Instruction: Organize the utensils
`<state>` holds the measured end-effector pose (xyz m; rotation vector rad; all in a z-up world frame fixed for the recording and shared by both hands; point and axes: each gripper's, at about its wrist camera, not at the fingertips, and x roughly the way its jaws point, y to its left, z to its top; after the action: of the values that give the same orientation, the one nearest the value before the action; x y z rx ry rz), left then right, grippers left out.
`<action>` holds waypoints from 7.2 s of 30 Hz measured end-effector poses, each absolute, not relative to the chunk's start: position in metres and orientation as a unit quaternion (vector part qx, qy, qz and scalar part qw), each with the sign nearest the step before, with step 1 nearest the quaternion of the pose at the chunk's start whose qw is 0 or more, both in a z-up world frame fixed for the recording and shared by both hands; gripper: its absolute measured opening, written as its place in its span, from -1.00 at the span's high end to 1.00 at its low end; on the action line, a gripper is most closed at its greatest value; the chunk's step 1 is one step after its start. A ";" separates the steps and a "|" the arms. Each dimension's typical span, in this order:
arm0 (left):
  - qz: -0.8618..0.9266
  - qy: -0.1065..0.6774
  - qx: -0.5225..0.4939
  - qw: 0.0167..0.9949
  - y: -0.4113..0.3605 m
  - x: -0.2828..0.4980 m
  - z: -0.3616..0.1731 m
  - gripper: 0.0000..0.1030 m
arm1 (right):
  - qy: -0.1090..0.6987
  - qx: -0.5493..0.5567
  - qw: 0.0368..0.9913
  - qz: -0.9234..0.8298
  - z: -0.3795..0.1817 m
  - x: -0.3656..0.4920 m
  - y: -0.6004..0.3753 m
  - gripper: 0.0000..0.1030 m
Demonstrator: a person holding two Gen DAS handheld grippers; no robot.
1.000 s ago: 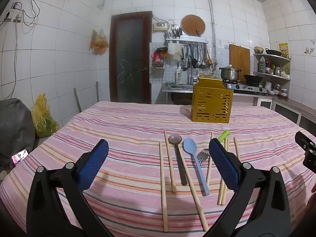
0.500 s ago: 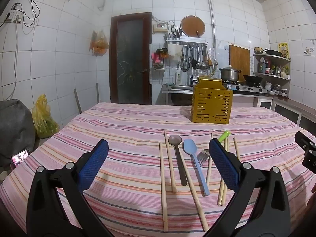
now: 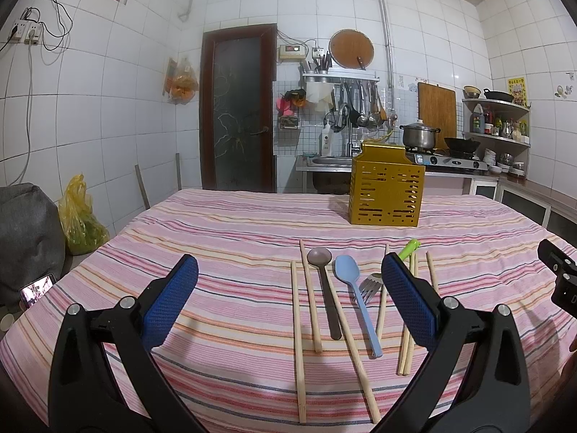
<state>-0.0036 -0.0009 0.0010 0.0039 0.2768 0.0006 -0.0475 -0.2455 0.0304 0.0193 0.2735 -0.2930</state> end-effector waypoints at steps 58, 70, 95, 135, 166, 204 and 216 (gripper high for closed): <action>-0.001 0.133 0.008 0.991 -0.001 -0.008 0.018 -0.90 | 0.134 0.007 0.980 -0.150 0.029 -0.047 -0.248 -0.93; -0.003 0.138 0.011 0.990 0.000 -0.005 0.015 -0.90 | 0.134 0.008 0.979 -0.152 0.029 -0.047 -0.247 -0.93; -0.001 0.132 0.018 0.991 -0.008 -0.005 0.006 -0.90 | 0.147 -0.009 0.972 -0.183 0.031 -0.047 -0.243 -0.93; -0.012 0.442 0.029 0.896 0.026 0.202 -0.058 -0.83 | 0.429 0.045 0.886 -0.173 -0.026 0.161 -0.225 -0.92; -0.020 0.438 0.046 0.897 -0.005 0.190 -0.053 0.38 | 0.423 0.098 0.890 -0.138 -0.026 0.170 -0.219 0.15; -0.019 0.382 -0.013 0.924 0.004 0.186 -0.008 0.92 | 0.340 0.112 0.932 -0.061 0.026 0.155 -0.239 0.88; -0.024 0.264 -0.029 0.964 -0.012 0.163 0.062 0.92 | 0.256 0.100 0.961 -0.041 0.069 0.142 -0.253 0.88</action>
<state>0.1633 -0.0120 0.0624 -0.0589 0.5344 -0.0480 0.1417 -0.2532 0.0690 0.2021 0.5180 -0.0832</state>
